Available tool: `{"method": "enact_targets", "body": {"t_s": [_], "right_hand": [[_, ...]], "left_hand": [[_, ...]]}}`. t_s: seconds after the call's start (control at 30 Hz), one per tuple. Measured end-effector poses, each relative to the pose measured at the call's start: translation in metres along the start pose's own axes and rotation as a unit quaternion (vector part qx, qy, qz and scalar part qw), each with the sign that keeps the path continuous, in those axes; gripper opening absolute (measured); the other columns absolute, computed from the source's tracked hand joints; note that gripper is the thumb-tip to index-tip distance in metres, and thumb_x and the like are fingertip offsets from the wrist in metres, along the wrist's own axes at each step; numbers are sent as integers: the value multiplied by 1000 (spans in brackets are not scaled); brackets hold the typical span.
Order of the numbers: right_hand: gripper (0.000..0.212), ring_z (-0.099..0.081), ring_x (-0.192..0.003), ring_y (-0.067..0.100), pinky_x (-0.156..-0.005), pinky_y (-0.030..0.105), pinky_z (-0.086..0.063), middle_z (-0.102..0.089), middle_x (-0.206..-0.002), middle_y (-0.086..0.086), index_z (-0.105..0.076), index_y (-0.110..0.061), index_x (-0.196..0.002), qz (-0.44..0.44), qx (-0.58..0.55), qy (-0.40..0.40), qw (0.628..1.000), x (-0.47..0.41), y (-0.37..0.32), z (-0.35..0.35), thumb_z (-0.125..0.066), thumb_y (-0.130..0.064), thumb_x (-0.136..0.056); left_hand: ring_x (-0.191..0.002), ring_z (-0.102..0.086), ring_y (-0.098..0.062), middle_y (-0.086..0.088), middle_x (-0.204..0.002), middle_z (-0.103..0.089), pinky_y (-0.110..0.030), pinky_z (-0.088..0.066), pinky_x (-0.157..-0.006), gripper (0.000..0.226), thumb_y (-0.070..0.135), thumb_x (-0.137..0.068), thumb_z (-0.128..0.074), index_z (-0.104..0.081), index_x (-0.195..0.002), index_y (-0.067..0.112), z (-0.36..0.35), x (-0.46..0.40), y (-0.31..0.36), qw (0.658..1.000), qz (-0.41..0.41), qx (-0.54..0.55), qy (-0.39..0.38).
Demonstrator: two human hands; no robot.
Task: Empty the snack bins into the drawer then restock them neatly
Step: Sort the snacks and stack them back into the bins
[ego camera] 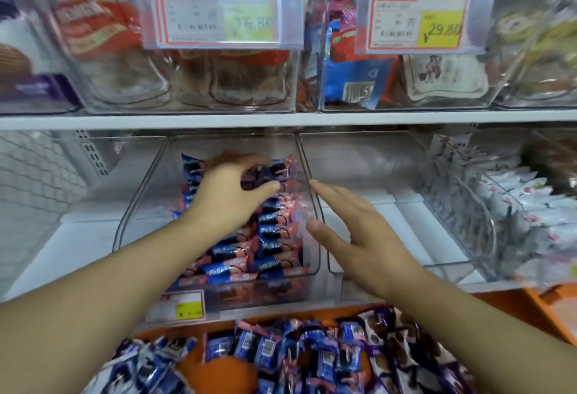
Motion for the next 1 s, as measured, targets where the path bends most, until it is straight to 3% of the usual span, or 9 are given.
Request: {"method": "enact_targets", "body": {"t_s": [0.1, 0.17, 0.27, 0.37, 0.53, 0.63, 0.73, 0.83, 1.0], "right_hand": [[64, -31, -146, 3, -118, 26, -30, -38, -156, -19, -30, -47, -160, 22, 18, 9, 1000, 21, -11, 16, -41, -69, -101], [59, -46, -133, 11, -109, 32, -42, -47, -141, -10, -43, -36, -156, 68, 47, 14, 996, 42, -24, 29, -50, -59, -102], [42, -58, -105, 8, -89, 20, -43, -60, -115, -9, -62, -26, -137, 124, 21, -34, 991, 75, -38, 26, -61, -44, -98], [31, -56, -88, -3, -76, 15, -39, -64, -101, -15, -68, -28, -120, 105, 49, -152, 982, 105, -22, -22, -63, -46, -95], [58, -55, -131, 23, -103, 44, -53, -51, -148, -1, -47, -28, -151, -26, 162, -349, 923, 149, 76, -123, -64, -45, -98], [77, -47, -142, 29, -110, 44, -50, -39, -158, 3, -33, -27, -161, -94, 183, -392, 897, 154, 123, -156, -68, -47, -96], [77, -47, -142, 28, -111, 41, -48, -41, -158, 1, -41, -29, -156, -167, 170, -379, 894, 156, 162, -185, -74, -52, -91], [71, -55, -133, 27, -105, 39, -51, -51, -150, 0, -51, -30, -149, -229, 177, -356, 889, 174, 186, -207, -79, -52, -87], [58, -59, -123, 28, -105, 39, -48, -66, -133, 1, -60, -26, -139, -192, 217, -319, 903, 189, 192, -228, -80, -43, -87]], "left_hand": [[-105, -59, -2, 14, -113, -64, -16, -42, -87, 19, 33, -93, -74, -73, -112, 34, 20, 60, 34, 999, -45, 27, 7], [-101, -60, -4, 10, -106, -64, -12, -41, -83, 10, 21, -94, -72, -73, -103, 27, 29, 105, 52, 995, -84, 42, 16], [-96, -60, -7, 10, -104, -62, -11, -41, -80, 9, 16, -95, -71, -71, -101, 22, 11, 170, 58, 992, -89, 68, -63], [-96, -57, -1, 16, -109, -56, -9, -37, -79, 14, 25, -96, -71, -68, -109, 28, -41, 221, 17, 983, -18, 46, -175], [-116, -57, -2, 18, -128, -53, -24, -50, -97, 42, 44, -97, -69, -58, -136, 36, -127, 272, -77, 945, 121, -5, -305], [-134, -49, -11, 12, -148, -47, -28, -47, -105, 54, 42, -99, -67, -48, -149, 34, -166, 281, -109, 937, 146, -19, -316], [-139, -45, -13, 12, -158, -38, -29, -46, -107, 61, 38, -98, -69, -44, -153, 32, -204, 287, -139, 926, 175, -26, -333], [-128, -52, -11, 15, -149, -38, -20, -46, -96, 57, 30, -95, -73, -52, -148, 28, -225, 292, -152, 918, 188, -4, -349], [-86, -61, -11, 11, -137, -41, -28, -51, -59, 40, 13, -93, -72, -55, -124, 31, -233, 296, -161, 922, 221, -33, -315]]}}
Point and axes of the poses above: each hand's wrist, its own x-axis away from the middle knuckle, its own z-axis out of the back of the hand, y = z × x, the point moved 6 cm from there along -x, towards the middle knuckle
